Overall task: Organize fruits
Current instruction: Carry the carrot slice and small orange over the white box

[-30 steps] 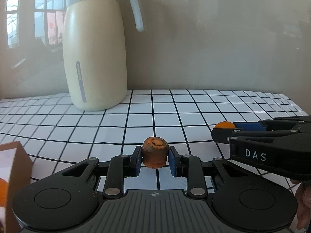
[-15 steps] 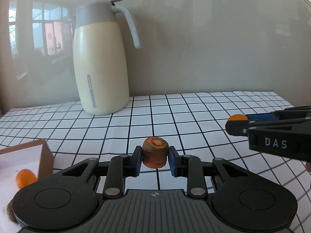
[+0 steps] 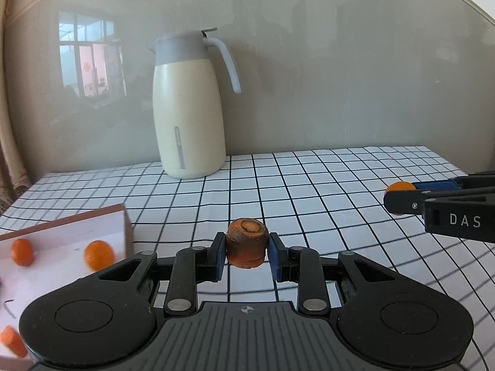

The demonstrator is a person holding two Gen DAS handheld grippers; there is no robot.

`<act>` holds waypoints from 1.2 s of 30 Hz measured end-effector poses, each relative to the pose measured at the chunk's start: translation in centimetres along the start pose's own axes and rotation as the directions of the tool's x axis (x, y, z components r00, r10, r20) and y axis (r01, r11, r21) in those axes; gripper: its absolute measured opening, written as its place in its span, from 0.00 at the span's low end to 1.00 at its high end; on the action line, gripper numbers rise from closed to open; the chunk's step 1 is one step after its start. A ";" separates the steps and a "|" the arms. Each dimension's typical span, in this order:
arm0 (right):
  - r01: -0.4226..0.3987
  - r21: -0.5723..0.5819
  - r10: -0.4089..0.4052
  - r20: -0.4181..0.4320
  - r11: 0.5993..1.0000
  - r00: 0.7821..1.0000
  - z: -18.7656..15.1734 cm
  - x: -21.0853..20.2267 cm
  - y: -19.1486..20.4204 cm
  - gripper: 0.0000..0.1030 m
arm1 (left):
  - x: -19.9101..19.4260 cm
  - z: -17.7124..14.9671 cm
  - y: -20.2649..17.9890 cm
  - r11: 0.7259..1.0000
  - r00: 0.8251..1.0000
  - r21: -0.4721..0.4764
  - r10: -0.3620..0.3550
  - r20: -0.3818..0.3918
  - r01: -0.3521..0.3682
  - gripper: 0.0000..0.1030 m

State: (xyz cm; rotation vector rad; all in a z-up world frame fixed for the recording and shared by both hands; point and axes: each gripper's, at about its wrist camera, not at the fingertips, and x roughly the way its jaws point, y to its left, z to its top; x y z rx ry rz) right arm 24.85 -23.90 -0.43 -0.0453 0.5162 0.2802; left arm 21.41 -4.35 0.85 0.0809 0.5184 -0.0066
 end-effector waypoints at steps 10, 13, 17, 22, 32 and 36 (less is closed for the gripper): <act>-0.015 -0.020 0.016 0.035 1.000 0.999 -0.8 -5.5 2.3 0.24 | -5.9 -0.5 0.9 1.000 0.999 0.011 0.012 0.043 -0.013 0.28; -0.023 -0.028 0.025 0.050 0.999 0.998 -1.0 -7.2 3.0 0.24 | -7.9 -0.9 1.3 1.000 0.998 0.013 0.019 0.057 -0.020 0.28; -0.035 -0.044 0.038 0.065 0.998 0.997 -1.3 -9.4 4.2 0.24 | -10.4 -1.3 2.0 0.999 0.997 0.010 0.030 0.074 -0.031 0.28; -0.063 -0.057 0.068 0.078 0.996 0.995 -1.7 -11.4 5.9 0.24 | -13.3 -2.0 3.5 0.999 0.994 0.005 0.053 0.093 -0.053 0.28; -0.169 -0.116 0.180 0.096 0.979 0.979 -1.2 -13.4 11.0 0.24 | -17.7 -3.5 7.4 0.990 0.986 -0.058 0.137 0.095 -0.131 0.28; -0.213 -0.146 0.229 0.101 0.966 0.968 -0.7 -13.7 13.4 0.24 | -18.6 -3.8 9.3 0.982 0.979 -0.083 0.177 0.099 -0.169 0.28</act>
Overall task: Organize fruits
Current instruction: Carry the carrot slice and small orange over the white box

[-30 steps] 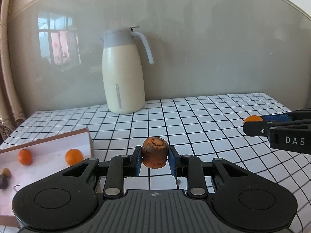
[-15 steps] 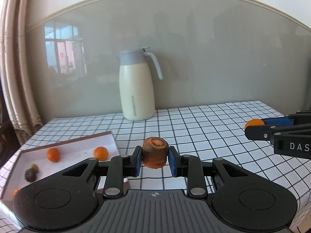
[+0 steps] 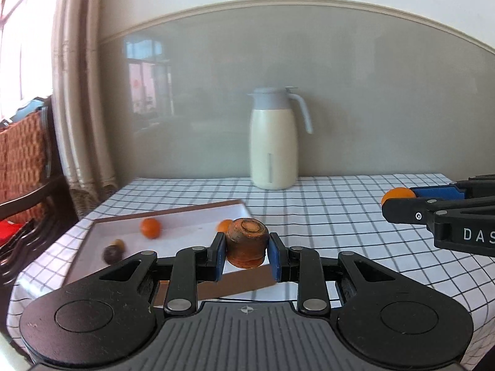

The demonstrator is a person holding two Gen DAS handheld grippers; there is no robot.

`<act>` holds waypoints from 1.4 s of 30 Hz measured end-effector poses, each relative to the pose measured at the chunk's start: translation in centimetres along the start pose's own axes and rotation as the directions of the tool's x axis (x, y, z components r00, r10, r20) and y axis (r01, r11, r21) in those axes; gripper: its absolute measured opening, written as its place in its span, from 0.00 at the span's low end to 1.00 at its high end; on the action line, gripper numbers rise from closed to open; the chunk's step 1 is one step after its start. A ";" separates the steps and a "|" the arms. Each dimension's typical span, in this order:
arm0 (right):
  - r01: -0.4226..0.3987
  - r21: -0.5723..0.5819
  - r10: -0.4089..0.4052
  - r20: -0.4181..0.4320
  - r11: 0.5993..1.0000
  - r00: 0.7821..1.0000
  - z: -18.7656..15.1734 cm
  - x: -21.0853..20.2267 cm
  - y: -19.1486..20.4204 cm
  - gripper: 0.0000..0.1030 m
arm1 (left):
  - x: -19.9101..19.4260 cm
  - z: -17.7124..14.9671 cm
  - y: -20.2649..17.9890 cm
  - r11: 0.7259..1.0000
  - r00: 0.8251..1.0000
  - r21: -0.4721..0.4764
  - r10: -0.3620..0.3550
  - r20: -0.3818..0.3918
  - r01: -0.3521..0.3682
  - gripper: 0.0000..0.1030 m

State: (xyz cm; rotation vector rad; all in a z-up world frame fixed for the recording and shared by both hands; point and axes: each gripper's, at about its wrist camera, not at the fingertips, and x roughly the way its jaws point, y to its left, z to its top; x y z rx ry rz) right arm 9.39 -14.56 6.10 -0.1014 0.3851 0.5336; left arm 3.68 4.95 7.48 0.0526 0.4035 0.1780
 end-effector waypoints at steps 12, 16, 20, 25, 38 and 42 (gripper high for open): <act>-0.079 -0.048 0.080 0.014 0.996 0.997 1.7 1.2 4.5 0.24 | -1.3 -0.4 5.1 0.995 0.996 -0.055 0.089 0.010 -0.089 0.28; -0.094 -0.063 0.095 0.014 0.994 0.995 2.2 1.8 5.6 0.24 | -0.9 -0.5 6.8 0.991 0.993 -0.071 0.118 0.008 -0.117 0.28; -0.109 -0.080 0.111 0.014 0.991 0.994 2.7 2.7 6.6 0.24 | -0.6 -0.5 8.5 0.986 0.990 -0.081 0.144 0.008 -0.143 0.28; -0.127 -0.093 0.129 0.014 0.988 0.992 3.5 4.0 7.8 0.24 | 0.1 -0.3 10.4 0.981 0.985 -0.093 0.174 0.009 -0.173 0.28; -0.152 -0.115 0.155 0.017 0.982 0.988 4.9 6.6 9.5 0.24 | 2.1 0.7 13.7 0.970 0.975 -0.103 0.224 0.017 -0.221 0.28; -0.152 -0.118 0.155 0.017 0.981 0.988 5.3 7.4 9.7 0.24 | 2.9 0.9 14.7 0.967 0.972 -0.107 0.235 0.014 -0.232 0.28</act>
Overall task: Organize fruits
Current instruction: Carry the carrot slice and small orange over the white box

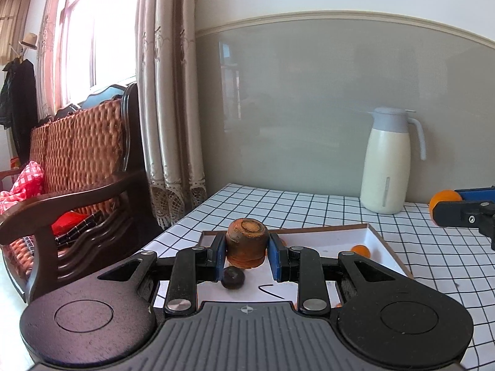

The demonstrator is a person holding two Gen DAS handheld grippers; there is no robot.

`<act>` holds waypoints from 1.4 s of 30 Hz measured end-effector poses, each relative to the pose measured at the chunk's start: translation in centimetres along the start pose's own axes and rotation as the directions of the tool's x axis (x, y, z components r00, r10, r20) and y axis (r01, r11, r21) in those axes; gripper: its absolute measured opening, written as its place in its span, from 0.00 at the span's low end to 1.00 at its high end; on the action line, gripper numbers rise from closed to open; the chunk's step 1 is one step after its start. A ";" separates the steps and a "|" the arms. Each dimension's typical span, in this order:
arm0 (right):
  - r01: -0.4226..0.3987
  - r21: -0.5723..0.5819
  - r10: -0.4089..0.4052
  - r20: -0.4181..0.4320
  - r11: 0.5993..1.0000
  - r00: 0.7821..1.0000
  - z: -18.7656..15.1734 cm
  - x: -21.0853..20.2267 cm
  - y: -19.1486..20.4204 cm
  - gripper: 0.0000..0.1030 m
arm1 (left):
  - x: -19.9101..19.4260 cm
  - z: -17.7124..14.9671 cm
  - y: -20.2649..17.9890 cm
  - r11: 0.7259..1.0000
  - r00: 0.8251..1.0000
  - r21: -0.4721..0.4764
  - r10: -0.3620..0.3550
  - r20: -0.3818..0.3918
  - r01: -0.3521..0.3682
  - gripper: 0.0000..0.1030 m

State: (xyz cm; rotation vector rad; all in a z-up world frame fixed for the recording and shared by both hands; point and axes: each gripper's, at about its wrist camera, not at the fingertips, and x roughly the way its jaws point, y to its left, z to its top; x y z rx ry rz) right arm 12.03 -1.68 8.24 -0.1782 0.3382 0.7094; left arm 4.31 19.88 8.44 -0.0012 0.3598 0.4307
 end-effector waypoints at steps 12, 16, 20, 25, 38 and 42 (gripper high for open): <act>0.005 0.016 -0.005 -0.017 1.000 1.000 0.9 3.4 -1.1 0.24 | 3.0 0.3 1.3 1.000 1.000 -0.002 0.018 -0.012 -0.018 0.28; 0.006 0.014 -0.006 -0.022 1.000 1.000 1.3 4.8 -1.3 0.24 | 4.1 0.4 1.5 1.000 0.999 -0.006 0.027 -0.019 -0.027 0.28; 0.008 0.010 -0.008 -0.028 1.000 1.000 1.6 6.3 -1.3 0.24 | 5.2 0.5 1.9 0.999 0.999 -0.008 0.034 -0.027 -0.034 0.28; 0.009 0.014 -0.009 -0.045 1.000 0.999 1.6 7.8 -1.7 0.24 | 6.6 0.5 2.1 0.999 0.998 -0.012 0.041 -0.038 -0.042 0.28; 0.020 0.028 -0.017 -0.085 0.999 0.996 1.1 11.0 -2.9 0.24 | 9.8 0.5 2.2 0.998 0.996 -0.014 0.055 -0.069 -0.056 0.28; 0.021 0.032 -0.018 -0.096 0.999 0.995 0.9 11.9 -3.3 0.24 | 10.7 0.2 1.8 0.998 0.995 -0.011 0.054 -0.082 -0.055 0.28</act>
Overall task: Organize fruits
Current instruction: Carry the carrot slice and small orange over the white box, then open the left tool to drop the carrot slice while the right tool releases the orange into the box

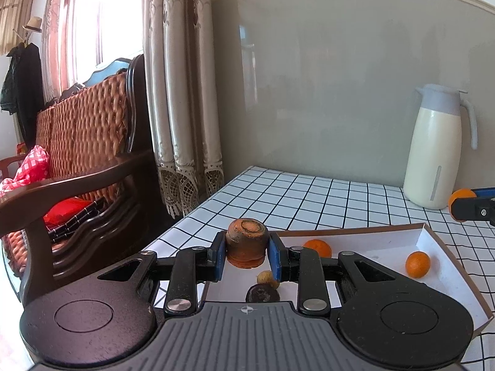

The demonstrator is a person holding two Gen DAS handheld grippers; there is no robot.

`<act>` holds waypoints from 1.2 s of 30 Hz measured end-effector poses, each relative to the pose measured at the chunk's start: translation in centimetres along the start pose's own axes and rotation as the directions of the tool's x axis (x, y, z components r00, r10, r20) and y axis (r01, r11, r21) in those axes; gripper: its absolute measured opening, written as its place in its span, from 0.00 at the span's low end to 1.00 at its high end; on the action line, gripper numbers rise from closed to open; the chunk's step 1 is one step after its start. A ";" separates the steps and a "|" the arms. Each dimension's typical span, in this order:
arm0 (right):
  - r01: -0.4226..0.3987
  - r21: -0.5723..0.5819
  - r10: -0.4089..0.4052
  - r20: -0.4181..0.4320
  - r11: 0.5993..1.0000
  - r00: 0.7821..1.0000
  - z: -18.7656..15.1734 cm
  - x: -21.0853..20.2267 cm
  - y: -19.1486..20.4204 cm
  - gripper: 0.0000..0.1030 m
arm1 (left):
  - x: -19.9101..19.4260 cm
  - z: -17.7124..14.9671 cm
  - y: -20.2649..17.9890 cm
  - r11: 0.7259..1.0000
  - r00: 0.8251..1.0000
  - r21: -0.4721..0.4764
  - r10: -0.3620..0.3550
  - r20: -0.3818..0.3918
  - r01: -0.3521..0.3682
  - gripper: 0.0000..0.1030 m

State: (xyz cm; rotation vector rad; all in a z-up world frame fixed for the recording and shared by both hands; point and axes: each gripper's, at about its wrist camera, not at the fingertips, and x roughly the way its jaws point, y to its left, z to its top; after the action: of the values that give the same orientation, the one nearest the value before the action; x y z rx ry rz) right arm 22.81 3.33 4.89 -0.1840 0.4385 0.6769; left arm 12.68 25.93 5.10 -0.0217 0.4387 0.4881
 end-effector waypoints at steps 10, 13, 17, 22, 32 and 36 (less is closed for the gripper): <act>0.003 0.003 -0.003 -0.031 1.000 1.000 -0.5 2.5 -1.1 0.24 | 2.4 -0.4 -0.8 1.000 1.000 -0.002 -0.002 -0.027 0.002 0.28; 0.002 0.004 -0.001 -0.041 1.000 0.999 -0.7 3.3 -1.3 0.24 | 3.1 -0.4 -1.0 1.000 1.000 -0.001 -0.004 -0.031 0.004 0.28; 0.000 0.005 0.001 -0.050 1.000 0.999 -0.9 4.2 -1.5 0.24 | 4.1 -0.7 -1.1 1.000 0.999 -0.001 -0.007 -0.042 0.007 0.28; -0.003 0.007 0.004 -0.064 1.000 0.998 -1.1 5.4 -1.7 0.24 | 5.1 -1.0 -1.6 1.000 0.999 0.001 -0.005 -0.054 0.005 0.28; -0.010 0.008 0.011 -0.096 1.000 0.995 -1.7 7.6 -2.2 0.24 | 7.1 -1.4 -2.2 1.000 0.997 0.007 -0.009 -0.078 0.010 0.28; -0.013 0.008 0.013 -0.106 1.000 0.994 -1.9 8.3 -2.3 0.24 | 7.8 -1.7 -2.3 1.000 0.996 0.003 -0.009 -0.087 0.009 0.28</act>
State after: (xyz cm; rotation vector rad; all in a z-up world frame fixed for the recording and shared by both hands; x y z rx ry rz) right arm 29.41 5.72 -0.53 -0.2112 0.5448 0.6803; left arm 19.26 27.17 0.17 -0.0416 0.5242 0.4784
